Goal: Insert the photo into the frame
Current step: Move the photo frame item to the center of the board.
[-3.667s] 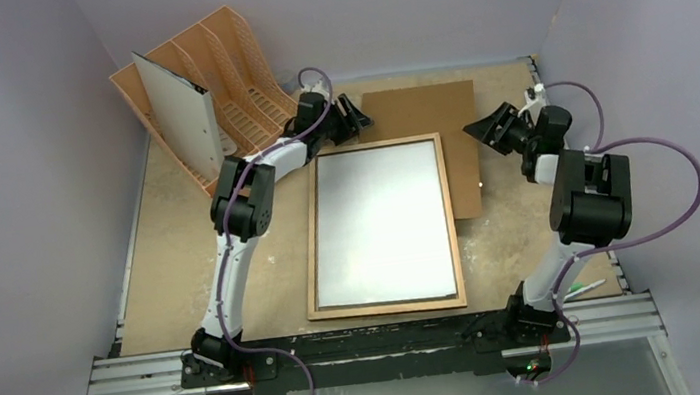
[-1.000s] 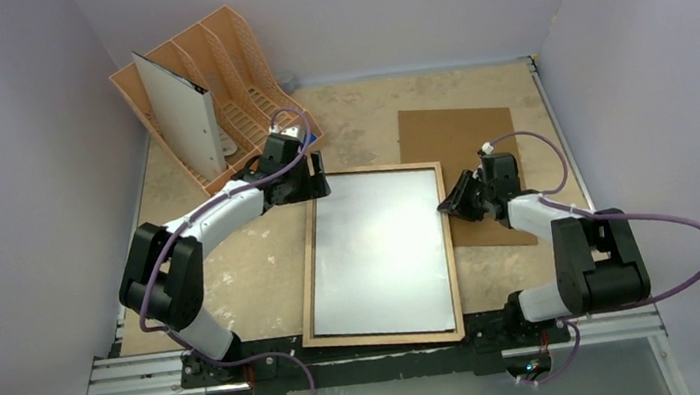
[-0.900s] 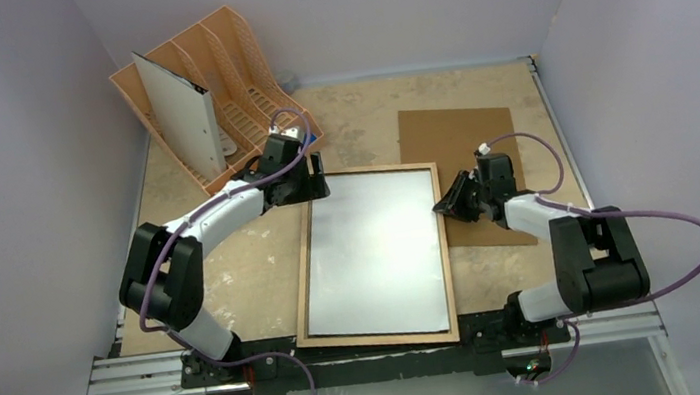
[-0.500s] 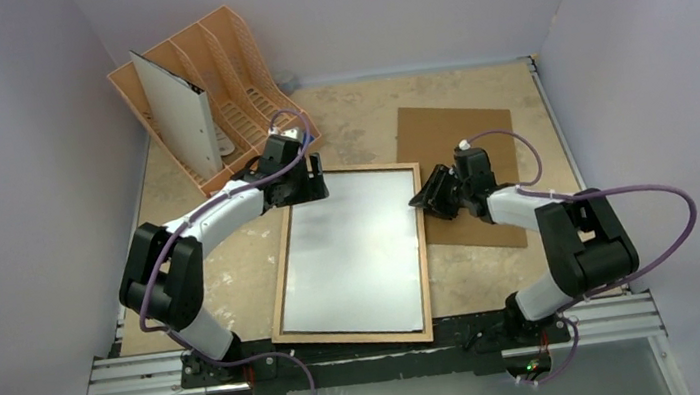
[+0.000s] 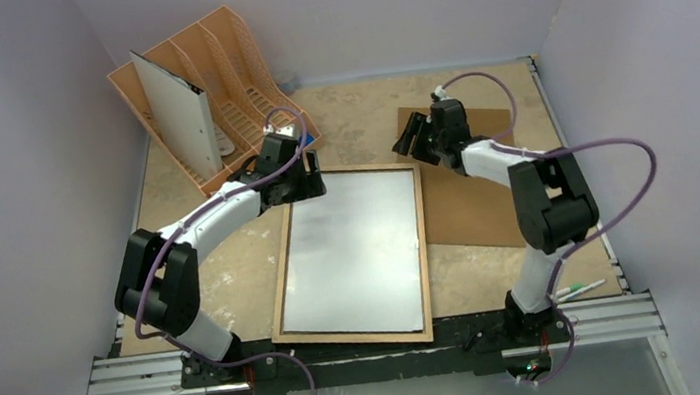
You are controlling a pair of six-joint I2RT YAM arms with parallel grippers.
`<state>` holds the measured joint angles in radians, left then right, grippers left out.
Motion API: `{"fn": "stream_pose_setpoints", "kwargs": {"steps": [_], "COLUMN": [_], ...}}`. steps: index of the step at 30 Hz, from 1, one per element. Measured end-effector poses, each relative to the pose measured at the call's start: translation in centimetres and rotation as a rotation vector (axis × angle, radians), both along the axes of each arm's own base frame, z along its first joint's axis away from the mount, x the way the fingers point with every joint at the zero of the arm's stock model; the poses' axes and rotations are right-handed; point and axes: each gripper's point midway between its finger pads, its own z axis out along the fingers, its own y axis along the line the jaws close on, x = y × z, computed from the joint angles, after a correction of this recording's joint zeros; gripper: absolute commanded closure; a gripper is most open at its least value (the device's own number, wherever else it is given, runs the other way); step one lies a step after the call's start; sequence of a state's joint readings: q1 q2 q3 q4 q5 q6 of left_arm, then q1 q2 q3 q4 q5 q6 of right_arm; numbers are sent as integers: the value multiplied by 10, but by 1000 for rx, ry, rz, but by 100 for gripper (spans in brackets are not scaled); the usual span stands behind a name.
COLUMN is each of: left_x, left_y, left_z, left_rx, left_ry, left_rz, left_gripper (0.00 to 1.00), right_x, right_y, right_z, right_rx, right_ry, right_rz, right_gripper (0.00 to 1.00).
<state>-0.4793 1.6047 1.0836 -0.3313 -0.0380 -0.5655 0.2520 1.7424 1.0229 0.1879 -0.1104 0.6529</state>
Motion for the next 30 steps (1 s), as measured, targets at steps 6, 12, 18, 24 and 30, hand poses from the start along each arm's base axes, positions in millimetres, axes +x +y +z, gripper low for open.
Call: {"fn": "stream_pose_setpoints", "kwargs": {"steps": [6, 12, 18, 24, 30], "left_x": [2, 1, -5, -18, -9], "left_y": [2, 2, 9, 30, 52], "left_z": [2, 1, -14, -47, -52], "left_rx": [0, -4, 11, 63, 76], "left_ry": [-8, -3, 17, 89, 69], "left_rz": [26, 33, 62, 135, 248], "left_gripper": [29, 29, 29, 30, 29], "right_x": [32, 42, 56, 59, 60], "right_y": [42, 58, 51, 44, 35], "right_z": [-23, -44, -47, -50, -51], "right_rx": [11, -7, -72, -138, -190], "right_ry": [-2, 18, 27, 45, 55], "right_rz": [112, 149, 127, 119, 100], "right_gripper": [43, 44, 43, 42, 43]}}
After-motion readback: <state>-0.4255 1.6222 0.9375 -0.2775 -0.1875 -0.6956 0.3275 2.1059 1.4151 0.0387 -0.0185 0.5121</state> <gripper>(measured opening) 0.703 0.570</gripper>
